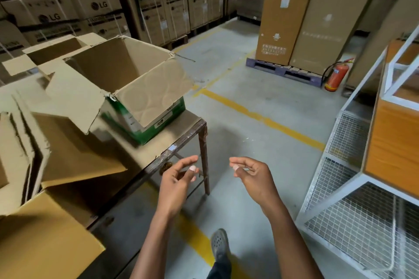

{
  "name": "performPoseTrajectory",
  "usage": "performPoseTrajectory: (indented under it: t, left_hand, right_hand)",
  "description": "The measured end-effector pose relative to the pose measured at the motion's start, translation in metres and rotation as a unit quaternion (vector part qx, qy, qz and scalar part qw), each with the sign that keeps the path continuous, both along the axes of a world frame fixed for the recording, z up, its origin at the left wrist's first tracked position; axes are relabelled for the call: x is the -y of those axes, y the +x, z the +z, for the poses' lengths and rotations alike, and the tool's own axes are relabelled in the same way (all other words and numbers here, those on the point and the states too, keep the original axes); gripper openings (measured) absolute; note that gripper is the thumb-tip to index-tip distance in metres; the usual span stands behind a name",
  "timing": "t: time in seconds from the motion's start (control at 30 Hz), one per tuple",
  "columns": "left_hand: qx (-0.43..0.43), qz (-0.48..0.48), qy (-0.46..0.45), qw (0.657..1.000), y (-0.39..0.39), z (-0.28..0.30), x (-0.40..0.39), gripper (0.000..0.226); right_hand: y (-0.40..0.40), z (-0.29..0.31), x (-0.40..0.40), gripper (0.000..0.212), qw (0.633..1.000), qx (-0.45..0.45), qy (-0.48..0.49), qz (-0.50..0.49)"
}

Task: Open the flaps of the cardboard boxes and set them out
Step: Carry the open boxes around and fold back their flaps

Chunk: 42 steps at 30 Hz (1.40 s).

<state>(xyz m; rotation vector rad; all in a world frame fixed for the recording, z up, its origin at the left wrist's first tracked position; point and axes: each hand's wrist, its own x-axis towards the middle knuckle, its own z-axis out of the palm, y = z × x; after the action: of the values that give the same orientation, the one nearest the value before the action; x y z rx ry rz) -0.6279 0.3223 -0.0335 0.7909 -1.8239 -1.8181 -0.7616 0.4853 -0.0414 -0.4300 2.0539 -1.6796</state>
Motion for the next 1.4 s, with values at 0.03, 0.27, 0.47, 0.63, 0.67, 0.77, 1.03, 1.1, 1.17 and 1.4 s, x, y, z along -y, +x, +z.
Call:
performPoseTrajectory:
  t: [0.03,0.27,0.47,0.63,0.67,0.77,1.03,1.1,1.17,1.4]
  left_hand:
    - [-0.001,-0.004,-0.001,1.000,-0.024,-0.002,0.004,0.027]
    - [-0.014,0.015,0.012,1.000,-0.179,0.005,0.066,0.026]
    - [-0.009,0.053,-0.006,0.999,-0.274,0.016,0.116,0.025]
    - [0.013,0.094,-0.060,0.994,-0.331,0.021,0.145,0.026]
    - [0.015,0.107,-0.065,0.992,-0.343,0.023,0.152,0.028]
    - [0.003,0.162,-0.095,0.982,-0.384,0.033,0.173,0.029]
    - [-0.044,0.365,-0.106,0.924,-0.460,0.079,0.195,0.021]
    - [-0.049,0.414,-0.116,0.902,-0.465,0.093,0.199,0.021]
    - [-0.055,0.465,-0.118,0.876,-0.466,0.104,0.199,0.021]
    - [-0.041,0.617,-0.169,0.768,-0.444,0.109,0.207,0.023]
  right_hand:
    - [-0.019,0.000,0.005,0.020,1.000,-0.004,0.001,-0.001]
    - [-0.160,0.013,0.049,0.018,1.000,-0.014,0.011,-0.014]
    - [-0.263,0.019,0.118,0.020,1.000,-0.013,-0.008,0.022]
    - [-0.340,0.018,0.186,0.020,0.993,-0.011,-0.020,0.115]
    - [-0.356,0.019,0.201,0.020,0.990,-0.012,-0.028,0.135]
    - [-0.410,0.025,0.244,0.021,0.976,-0.028,-0.043,0.213]
    - [-0.529,0.067,0.351,0.025,0.899,-0.089,-0.073,0.422]
    - [-0.545,0.080,0.380,0.025,0.874,-0.099,-0.086,0.467]
    - [-0.552,0.093,0.407,0.025,0.848,-0.107,-0.102,0.508]
    - [-0.537,0.117,0.507,0.034,0.762,-0.089,-0.152,0.623]
